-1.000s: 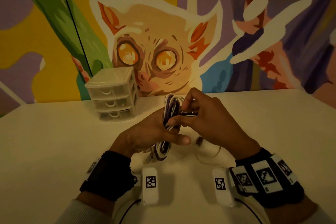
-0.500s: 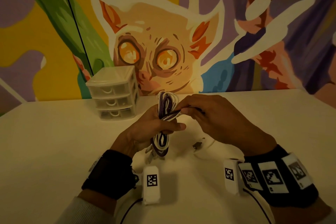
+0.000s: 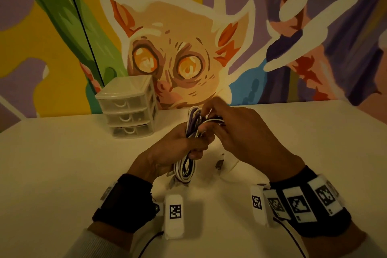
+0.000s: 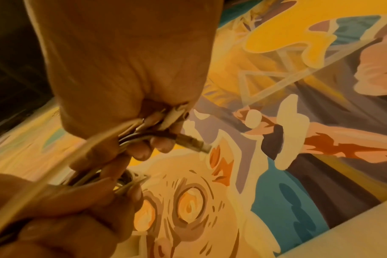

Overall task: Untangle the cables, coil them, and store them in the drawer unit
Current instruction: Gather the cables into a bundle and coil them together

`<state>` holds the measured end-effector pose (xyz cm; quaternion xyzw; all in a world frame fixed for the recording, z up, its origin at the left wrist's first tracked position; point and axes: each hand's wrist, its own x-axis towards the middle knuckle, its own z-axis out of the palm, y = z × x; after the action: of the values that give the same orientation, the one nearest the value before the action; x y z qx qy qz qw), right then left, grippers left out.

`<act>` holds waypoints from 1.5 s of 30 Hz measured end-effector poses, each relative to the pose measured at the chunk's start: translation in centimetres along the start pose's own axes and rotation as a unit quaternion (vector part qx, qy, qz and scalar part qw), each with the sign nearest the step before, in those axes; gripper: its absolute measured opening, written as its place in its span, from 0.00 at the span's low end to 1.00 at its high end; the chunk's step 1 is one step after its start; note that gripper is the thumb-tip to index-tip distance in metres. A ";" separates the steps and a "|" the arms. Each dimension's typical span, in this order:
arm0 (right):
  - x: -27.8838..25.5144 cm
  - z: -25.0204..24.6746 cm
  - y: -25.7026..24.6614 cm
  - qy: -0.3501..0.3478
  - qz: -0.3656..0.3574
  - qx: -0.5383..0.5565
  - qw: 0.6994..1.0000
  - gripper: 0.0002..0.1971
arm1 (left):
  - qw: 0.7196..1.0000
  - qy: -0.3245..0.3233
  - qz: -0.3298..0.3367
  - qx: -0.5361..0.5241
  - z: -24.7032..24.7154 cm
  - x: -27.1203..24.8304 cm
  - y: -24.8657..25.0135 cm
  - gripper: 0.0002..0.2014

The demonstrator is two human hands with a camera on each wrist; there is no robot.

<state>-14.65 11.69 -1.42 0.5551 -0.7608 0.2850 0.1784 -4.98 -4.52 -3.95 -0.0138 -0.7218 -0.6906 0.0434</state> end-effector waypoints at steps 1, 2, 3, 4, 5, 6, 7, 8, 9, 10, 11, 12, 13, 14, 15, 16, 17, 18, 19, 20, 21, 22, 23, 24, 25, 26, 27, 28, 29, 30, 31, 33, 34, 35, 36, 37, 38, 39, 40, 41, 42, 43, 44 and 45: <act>-0.1 -0.1 0.0 0.010 0.030 -0.025 0.999 0.17 | 1.000 -0.007 0.004 -0.002 0.0 0.0 -0.1 0.11; -0.2 -0.5 0.0 0.021 0.049 -0.044 0.998 0.21 | 1.000 -0.016 0.010 -0.003 0.0 0.0 -0.2 0.07; -0.3 -0.8 0.1 0.033 0.058 -0.060 0.996 0.25 | 0.999 -0.029 0.016 -0.006 0.0 0.0 -0.2 0.03; -0.4 -1.1 0.1 0.035 0.066 -0.064 0.995 0.28 | 0.999 -0.039 0.019 -0.008 -0.1 -0.1 -0.3 0.02; -0.6 -1.4 0.3 0.031 0.077 -0.046 0.996 0.27 | 0.999 -0.046 0.020 -0.007 -0.2 -0.2 -0.4 0.03; -0.7 -1.6 0.4 0.023 0.091 -0.001 0.996 0.23 | 0.998 -0.055 0.021 -0.002 -0.2 -0.3 -0.4 0.05; -0.7 -1.7 0.4 0.013 0.104 0.062 0.993 0.18 | 0.998 -0.064 0.025 0.004 -0.2 -0.4 -0.3 0.06; -0.7 -1.9 0.3 0.001 0.115 0.131 0.985 0.13 | 0.997 -0.075 0.028 0.010 -0.2 -0.5 -0.1 0.07; -0.7 -2.2 0.2 -0.009 0.125 0.200 0.972 0.10 | 0.996 -0.085 0.026 0.012 -0.2 -0.7 0.1 0.08; -0.7 -2.5 0.1 -0.017 0.132 0.254 0.958 0.08 | 0.995 -0.096 0.021 0.012 -0.3 -0.9 0.4 0.10; -0.7 -2.7 0.2 -0.021 0.134 0.291 0.947 0.07 | 0.994 -0.108 0.016 0.015 -0.4 -1.1 0.6 0.11; -0.8 -2.9 0.2 -0.017 0.130 0.308 0.942 0.07 | 0.992 -0.121 0.010 0.018 -0.5 -1.3 0.7 0.12; -0.8 -3.1 0.2 -0.002 0.126 0.313 0.942 0.06 | 0.991 -0.131 0.002 0.021 -0.6 -1.4 0.8 0.14; -0.8 -3.2 0.2 0.019 0.121 0.309 0.943 0.07 | 0.990 -0.136 -0.006 0.020 -0.6 -1.5 0.8 0.15; -0.7 -3.0 0.2 0.045 0.120 0.306 0.943 0.07 | 0.991 -0.133 -0.014 0.018 -0.5 -1.5 0.9 0.16; -0.7 -2.8 0.0 0.072 0.121 0.307 0.941 0.07 | 0.992 -0.121 -0.022 0.012 -0.4 -1.5 0.9 0.18; -0.6 -2.5 -0.2 0.098 0.125 0.312 0.937 0.08 | 0.994 -0.105 -0.029 0.002 -0.3 -1.5 0.9 0.19; -0.5 -2.1 -0.3 0.119 0.131 0.322 0.930 0.09 | 0.995 -0.089 -0.035 -0.009 -0.2 -1.4 1.0 0.22; -0.4 -1.7 -0.5 0.138 0.139 0.330 0.923 0.09 | 0.996 -0.075 -0.045 -0.017 0.0 -1.3 1.1 0.26; -0.3 -1.3 -0.5 0.155 0.148 0.329 0.920 0.09 | 0.996 -0.062 -0.056 -0.020 0.1 -1.1 1.2 0.30; -0.2 -1.0 -0.5 0.172 0.157 0.320 0.918 0.09 | 0.997 -0.049 -0.063 -0.021 0.2 -0.9 1.1 0.32; -0.2 -0.8 -0.4 0.184 0.166 0.315 0.916 0.07 | 0.997 -0.038 -0.065 -0.024 0.4 -0.8 1.0 0.31; -0.3 -0.5 -0.3 0.193 0.173 0.320 0.911 0.06 | 0.997 -0.029 -0.062 -0.031 0.5 -0.6 0.8 0.31; -0.2 -0.4 -0.4 0.198 0.178 0.330 0.906 0.06 | 0.997 -0.021 -0.060 -0.042 0.6 -0.5 0.8 0.30; -0.2 -0.3 -0.5 0.200 0.182 0.340 0.901 0.07 | 0.996 -0.013 -0.059 -0.060 0.7 -0.4 0.7 0.30; -0.1 -0.3 -0.6 0.197 0.184 0.346 0.899 0.09 | 0.995 -0.008 -0.058 -0.083 0.8 -0.3 0.8 0.30; 0.0 -0.3 -0.6 0.195 0.185 0.350 0.897 0.10 | 0.992 -0.005 -0.056 -0.110 0.7 -0.2 0.9 0.30; 0.0 -0.2 -0.6 0.194 0.184 0.353 0.896 0.11 | 0.989 0.002 -0.053 -0.137 0.5 -0.1 1.0 0.31; 0.0 -0.1 -0.6 0.197 0.186 0.353 0.896 0.11 | 0.986 0.011 -0.050 -0.161 0.3 0.1 1.0 0.31; 0.0 0.1 -0.7 0.203 0.190 0.348 0.895 0.10 | 0.983 0.023 -0.047 -0.177 0.1 0.2 1.0 0.32; 0.0 0.4 -0.9 0.213 0.192 0.338 0.896 0.11 | 0.981 0.036 -0.042 -0.185 -0.1 0.4 0.8 0.33; -0.1 1.1 -1.3 0.237 0.191 0.305 0.903 0.11 | 0.978 0.054 -0.034 -0.197 -0.2 0.6 0.5 0.35; -0.2 1.3 -1.6 0.248 0.194 0.295 0.902 0.10 | 0.975 0.060 -0.036 -0.209 -0.1 0.7 0.4 0.37; -0.2 1.5 -1.8 0.259 0.203 0.296 0.897 0.09 | 0.972 0.064 -0.041 -0.222 0.0 0.8 0.3 0.39; -0.3 1.5 -2.1 0.270 0.213 0.305 0.888 0.09 | 0.970 0.068 -0.045 -0.227 0.0 0.9 0.3 0.40; -0.3 1.5 -2.2 0.280 0.219 0.314 0.881 0.09 | 0.971 0.075 -0.047 -0.223 0.1 1.0 0.2 0.41; -0.4 1.5 -2.3 0.289 0.219 0.319 0.876 0.09 | 0.973 0.085 -0.048 -0.209 0.1 1.0 0.3 0.41; -0.4 1.5 -2.4 0.296 0.217 0.321 0.873 0.09 | 0.975 0.098 -0.050 -0.192 0.2 0.9 0.3 0.41; -0.4 1.5 -2.6 0.301 0.215 0.323 0.871 0.09 | 0.977 0.111 -0.051 -0.175 0.3 0.8 0.3 0.41; -0.5 1.6 -2.7 0.304 0.215 0.327 0.869 0.08 | 0.978 0.123 -0.050 -0.159 0.4 0.7 0.4 0.40; -0.4 1.6 -2.7 0.304 0.218 0.332 0.866 0.08 | 0.979 0.135 -0.046 -0.143 0.7 0.5 0.6 0.39; -0.4 1.7 -2.7 0.301 0.222 0.335 0.865 0.08 | 0.980 0.147 -0.041 -0.125 1.0 0.4 0.8 0.39; -0.4 1.8 -2.7 0.295 0.227 0.335 0.866 0.09 | 0.980 0.161 -0.035 -0.110 1.3 0.2 0.9 0.38; -0.4 1.8 -2.6 0.288 0.229 0.329 0.870 0.10 | 0.979 0.175 -0.028 -0.102 1.5 0.2 1.0 0.37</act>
<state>-12.00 10.23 -2.45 0.2852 -0.6437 0.6989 0.1261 -5.16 -2.97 -3.03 0.1232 -0.6292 -0.7531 0.1478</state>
